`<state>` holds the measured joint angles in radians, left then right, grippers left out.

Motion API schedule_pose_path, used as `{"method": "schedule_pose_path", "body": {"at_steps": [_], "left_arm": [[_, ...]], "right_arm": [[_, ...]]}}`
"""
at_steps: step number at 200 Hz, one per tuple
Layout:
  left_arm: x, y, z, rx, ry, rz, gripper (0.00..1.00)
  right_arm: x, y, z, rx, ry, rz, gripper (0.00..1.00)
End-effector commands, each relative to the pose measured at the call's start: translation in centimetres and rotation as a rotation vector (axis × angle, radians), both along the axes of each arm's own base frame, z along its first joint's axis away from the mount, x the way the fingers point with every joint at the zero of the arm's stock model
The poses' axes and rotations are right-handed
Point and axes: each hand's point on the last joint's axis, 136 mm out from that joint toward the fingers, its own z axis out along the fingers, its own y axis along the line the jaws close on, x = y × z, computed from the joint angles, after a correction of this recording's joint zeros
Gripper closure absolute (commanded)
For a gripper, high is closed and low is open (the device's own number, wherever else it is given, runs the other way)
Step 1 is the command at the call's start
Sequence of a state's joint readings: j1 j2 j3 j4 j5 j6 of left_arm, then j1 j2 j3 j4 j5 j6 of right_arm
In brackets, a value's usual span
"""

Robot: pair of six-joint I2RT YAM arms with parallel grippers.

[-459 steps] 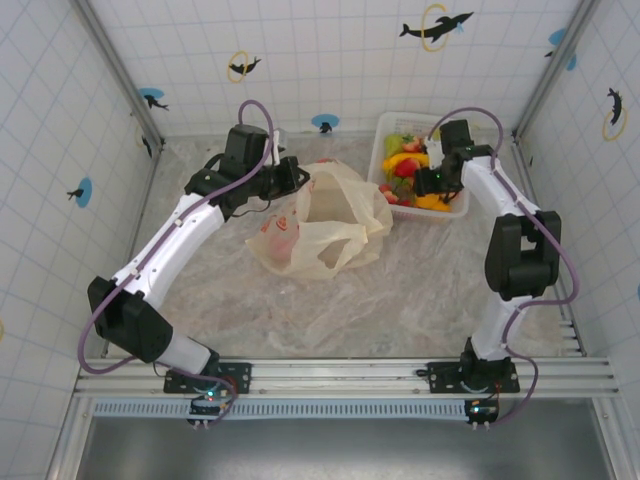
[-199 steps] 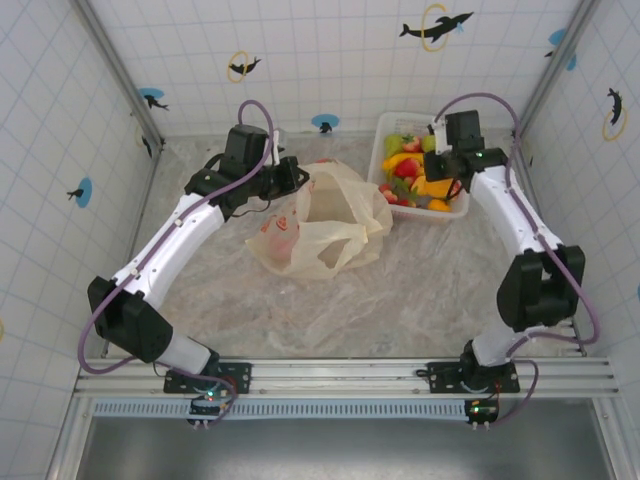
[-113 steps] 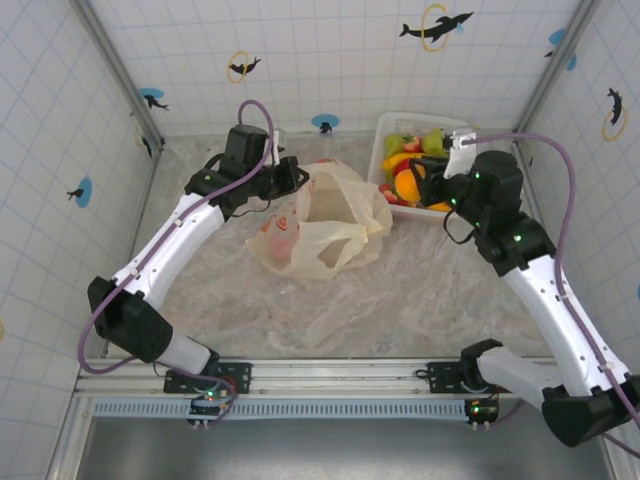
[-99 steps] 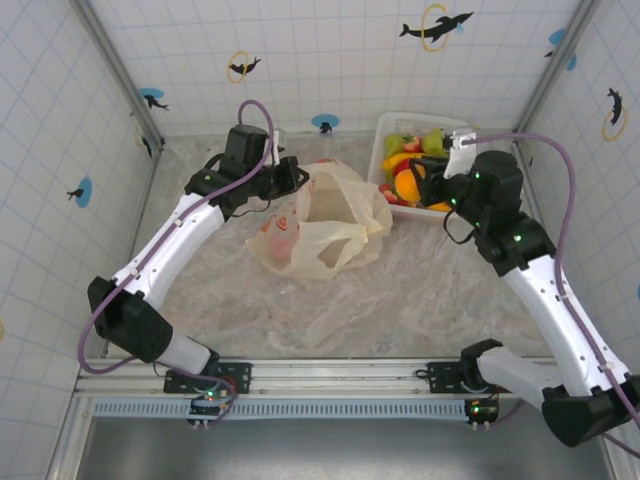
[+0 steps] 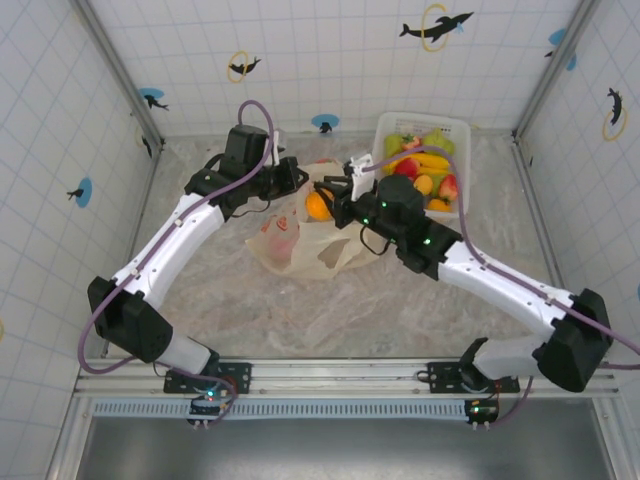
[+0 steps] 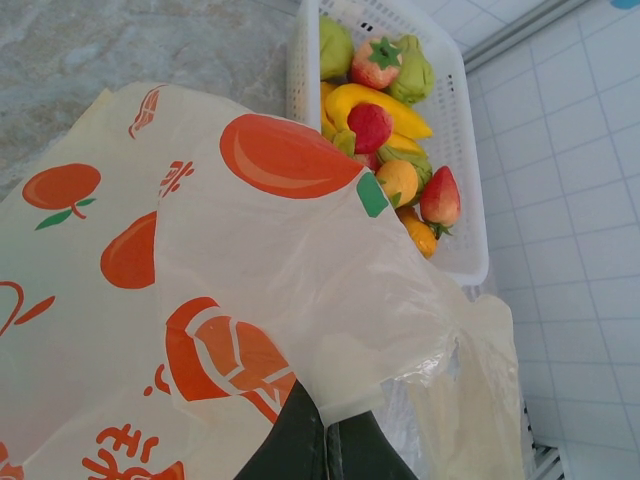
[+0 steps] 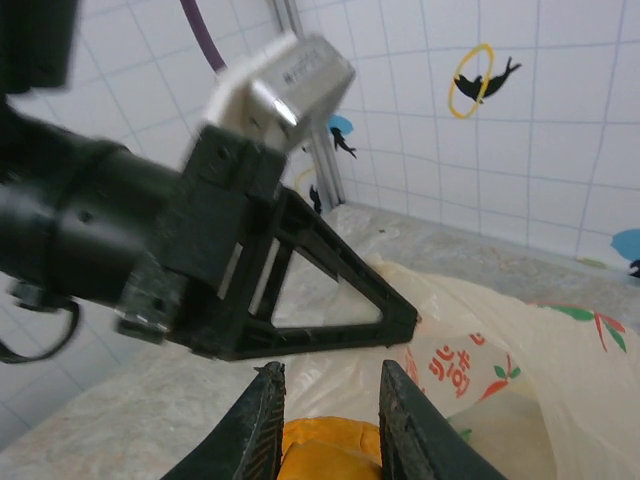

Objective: Place the fake fruits into the plastic bag and tie a complex knot

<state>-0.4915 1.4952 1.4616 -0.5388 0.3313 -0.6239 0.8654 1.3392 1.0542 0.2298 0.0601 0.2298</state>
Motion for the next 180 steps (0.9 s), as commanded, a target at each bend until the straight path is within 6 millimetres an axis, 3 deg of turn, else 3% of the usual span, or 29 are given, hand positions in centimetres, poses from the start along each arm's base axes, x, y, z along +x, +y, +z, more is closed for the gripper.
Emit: {"method": "schedule_pose_path", "body": {"at_steps": [1,41,60,101,114,144,180], "left_arm": [[-0.1,0.4,0.7,0.020,-0.023,-0.010,1.00],[-0.2,0.6,0.9,0.020,-0.027,-0.005,1.00],[-0.3,0.7,1.0,0.022,-0.027,-0.005,1.00],[-0.2,0.9,0.8,0.038,-0.027,-0.001,1.00],[-0.2,0.9,0.6,0.040,-0.025,0.000,1.00],[-0.2,1.0,0.4,0.045,-0.018,0.008,1.00],[0.1,1.2,0.6,0.046,-0.023,0.016,1.00]], "right_arm": [[1.3,-0.3,-1.4,-0.011,-0.050,-0.081,0.71],[2.2,0.0,-7.4,-0.126,0.000,-0.105,0.71],[3.1,0.2,-9.3,-0.163,0.021,-0.130,0.71],[5.5,1.0,-11.0,-0.177,0.066,-0.156,0.69],[6.1,1.2,-11.4,-0.175,0.086,-0.161,0.64],[6.1,1.6,-11.3,-0.172,0.108,-0.133,0.46],[5.2,0.9,-10.4,-0.169,0.107,-0.127,0.43]]}}
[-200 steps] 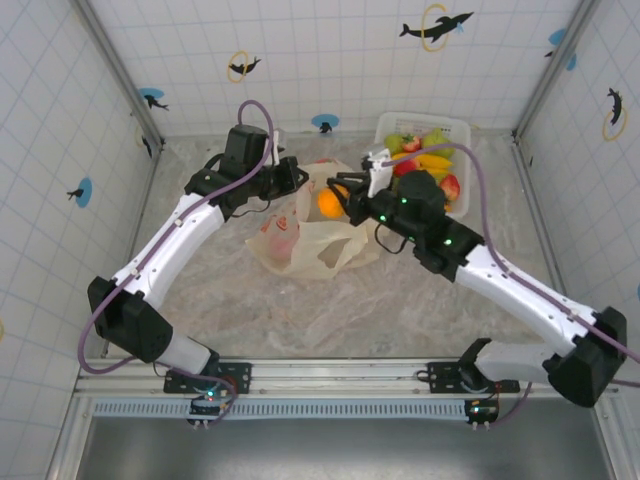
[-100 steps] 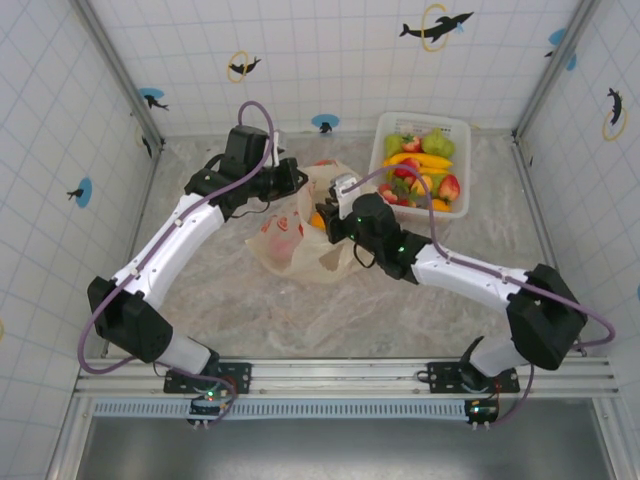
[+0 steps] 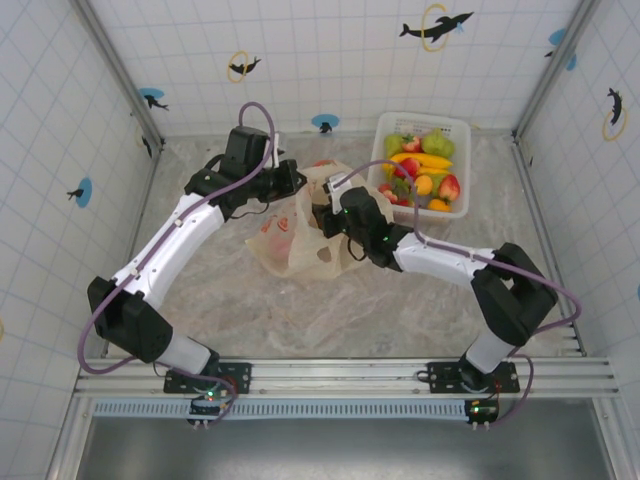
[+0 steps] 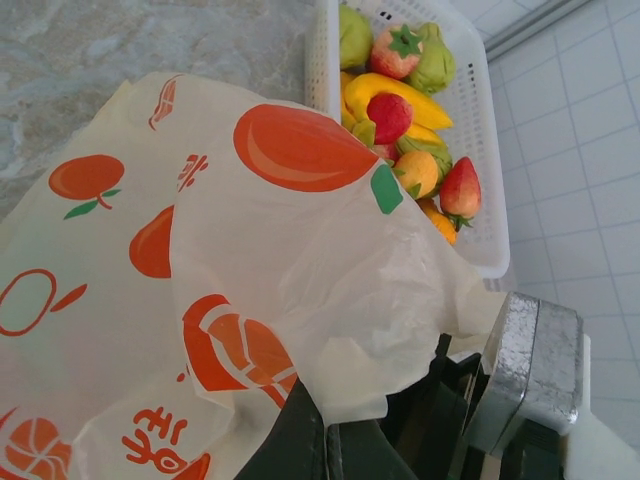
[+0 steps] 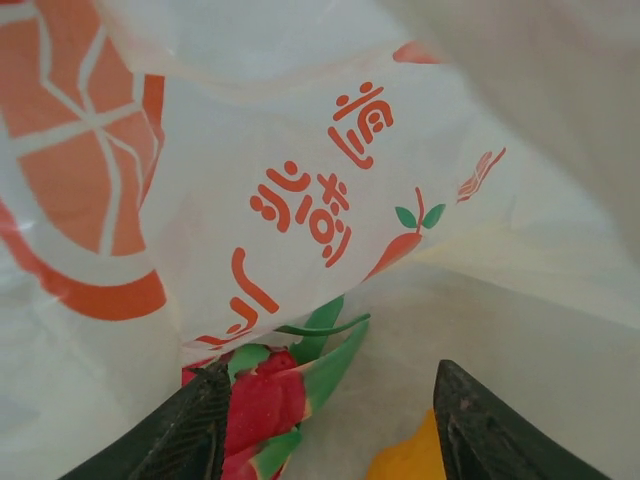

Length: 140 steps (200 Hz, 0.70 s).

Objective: Place the fake fruits into the plastic bag and tie a complex knot

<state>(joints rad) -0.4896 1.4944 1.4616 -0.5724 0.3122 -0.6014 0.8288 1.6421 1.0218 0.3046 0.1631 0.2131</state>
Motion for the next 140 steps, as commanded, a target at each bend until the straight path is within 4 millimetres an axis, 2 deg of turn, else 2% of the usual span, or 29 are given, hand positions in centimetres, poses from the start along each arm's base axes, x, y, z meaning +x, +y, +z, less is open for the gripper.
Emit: {"method": "schedule_pose_path", "body": {"at_steps": [1,41,65,103,114,140], "left_arm": [[0.2,0.7,1.2,0.009,-0.033,0.011,1.00],[0.2,0.7,0.7,0.017,-0.025,0.005,1.00],[0.2,0.8,0.4,0.029,-0.024,0.006,1.00],[0.3,0.8,0.3,0.030,-0.024,0.006,1.00],[0.4,0.8,0.3,0.031,-0.023,0.007,1.00],[0.5,0.8,0.4,0.037,-0.034,0.002,1.00]], "right_arm": [[-0.3,0.0,3.3,0.054,-0.036,0.004,0.43],[-1.7,-1.1,5.0,0.082,-0.022,0.008,0.44],[-3.2,-1.1,6.5,0.137,0.011,0.057,0.45],[-5.8,-2.0,10.1,0.260,0.032,0.104,0.43],[-6.6,-2.3,11.2,0.298,0.044,0.130,0.39],[-7.1,-4.5,14.3,0.427,0.078,0.172,0.34]]}}
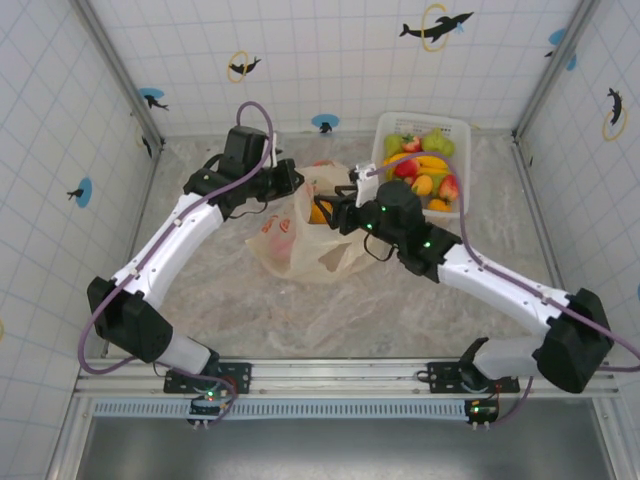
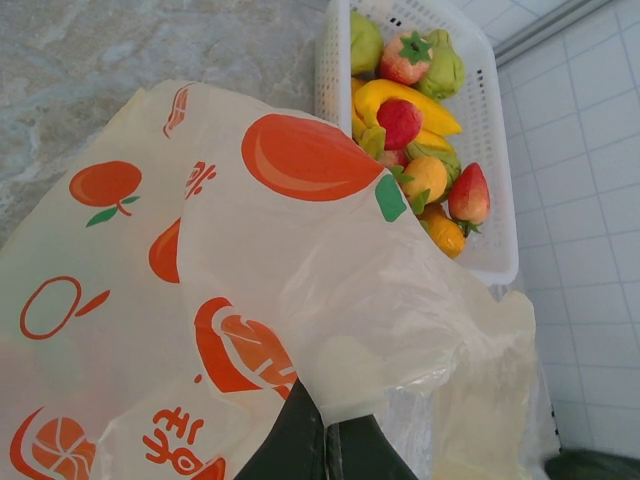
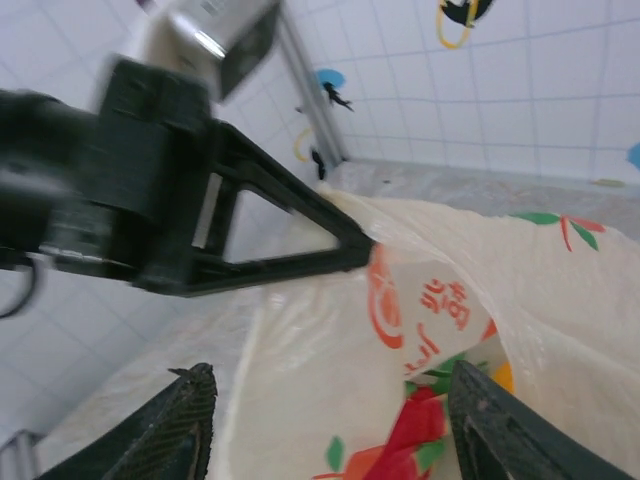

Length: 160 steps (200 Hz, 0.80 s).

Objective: Place the fake fruits into the plastic bag and tie a complex knot

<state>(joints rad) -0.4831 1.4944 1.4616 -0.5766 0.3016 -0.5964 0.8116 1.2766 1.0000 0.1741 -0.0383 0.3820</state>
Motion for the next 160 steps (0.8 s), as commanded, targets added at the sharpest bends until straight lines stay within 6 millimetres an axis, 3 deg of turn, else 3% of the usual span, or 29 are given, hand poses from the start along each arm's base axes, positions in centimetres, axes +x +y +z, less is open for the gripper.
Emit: {"method": "schedule_pose_path", "body": {"at_steps": [1,19,35,50,77,95,135,160], "left_arm": [[0.3,0.4,0.6,0.026,-0.032,-0.010,1.00],[0.3,0.6,0.6,0.039,-0.045,-0.011,1.00],[0.3,0.9,0.6,0.054,-0.050,-0.005,1.00],[0.2,1.0,0.6,0.054,-0.051,-0.008,1.00],[0.0,1.1,0.7,0.054,-0.054,-0.009,1.00],[0.7,2.3,0.8,0.056,-0.055,0.023,1.00],[0.8,2.6,0.9,0.061,-0.058,0.025,1.00],[0.7,2.8,0.9,0.066,-0.058,0.026,1.00]], "right_arm": [[-0.9,-2.0,2.0,0.117,0.065,0.049,0.34],[0.1,-4.6,2.8,0.145,0.106,0.022,0.33],[1.9,-7.5,2.0,0.069,0.127,-0.074,0.30],[4.1,-10.9,0.4,-0.033,0.162,-0.216,0.24],[7.6,-16.4,-4.3,-0.147,0.307,-0.456,0.22],[9.9,-17.2,-6.4,-0.116,0.348,-0.537,0.20],[15.7,-18.6,-10.4,-0.151,0.470,-0.725,0.20],[19.4,-19.8,-11.8,-0.181,0.502,-0.799,0.23]]}}
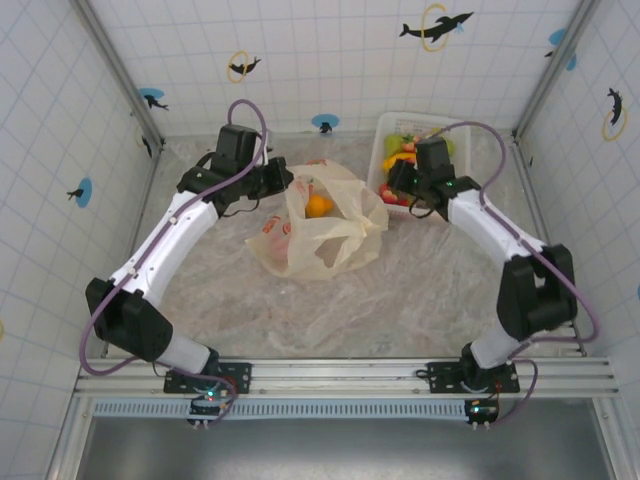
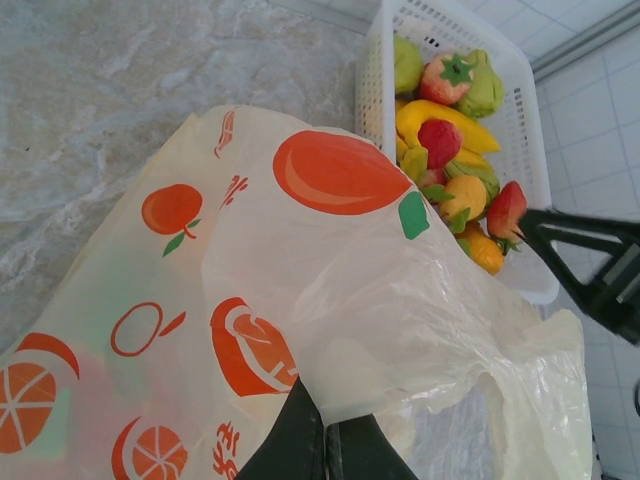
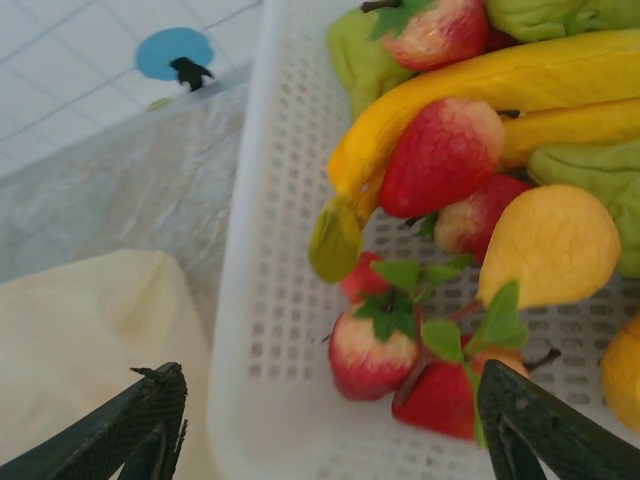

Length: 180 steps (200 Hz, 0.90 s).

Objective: Place the fake fruits into the plastic bag and tie a complex knot

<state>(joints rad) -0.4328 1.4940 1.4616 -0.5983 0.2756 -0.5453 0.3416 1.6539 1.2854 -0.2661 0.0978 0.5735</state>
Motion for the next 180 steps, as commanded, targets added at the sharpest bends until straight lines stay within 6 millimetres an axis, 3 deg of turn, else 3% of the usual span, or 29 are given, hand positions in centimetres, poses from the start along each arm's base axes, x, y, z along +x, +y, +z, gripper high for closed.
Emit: {"method": "schedule_pose_path", "body": {"at_steps": [1,50,84,109,113,143,180], "left_arm": [[-0.5,0.4,1.3,0.015,-0.039,-0.014,1.00],[-0.5,0.5,1.3,0.013,-0.038,-0.018,1.00],[-0.6,0.7,1.2,0.022,-0.037,-0.014,1.00],[-0.6,0.9,1.1,0.026,-0.035,-0.009,1.00],[-0.6,0.9,1.1,0.027,-0.034,-0.009,1.00],[-0.5,1.2,1.0,0.035,-0.032,0.002,1.00],[-0.3,1.5,1.2,0.043,-0.033,0.012,1.00]], "right_arm": [[3.4,-2.2,1.0,-0.026,-0.023,-0.129,0.23],[10.2,-3.5,-0.9,-0.090,-0.035,-0.109,0.25],[13.8,-2.8,-2.3,-0.141,-0.042,-0.016,0.25],[15.4,-2.7,-2.4,-0.250,-0.044,0.024,0.23],[15.6,-2.7,-3.4,-0.276,-0.025,0.030,0.22],[16.6,-3.3,-4.4,-0.430,-0.005,0.037,0.17],[17.6,-3.6,-6.0,-0.481,0.021,0.045,0.16]]}}
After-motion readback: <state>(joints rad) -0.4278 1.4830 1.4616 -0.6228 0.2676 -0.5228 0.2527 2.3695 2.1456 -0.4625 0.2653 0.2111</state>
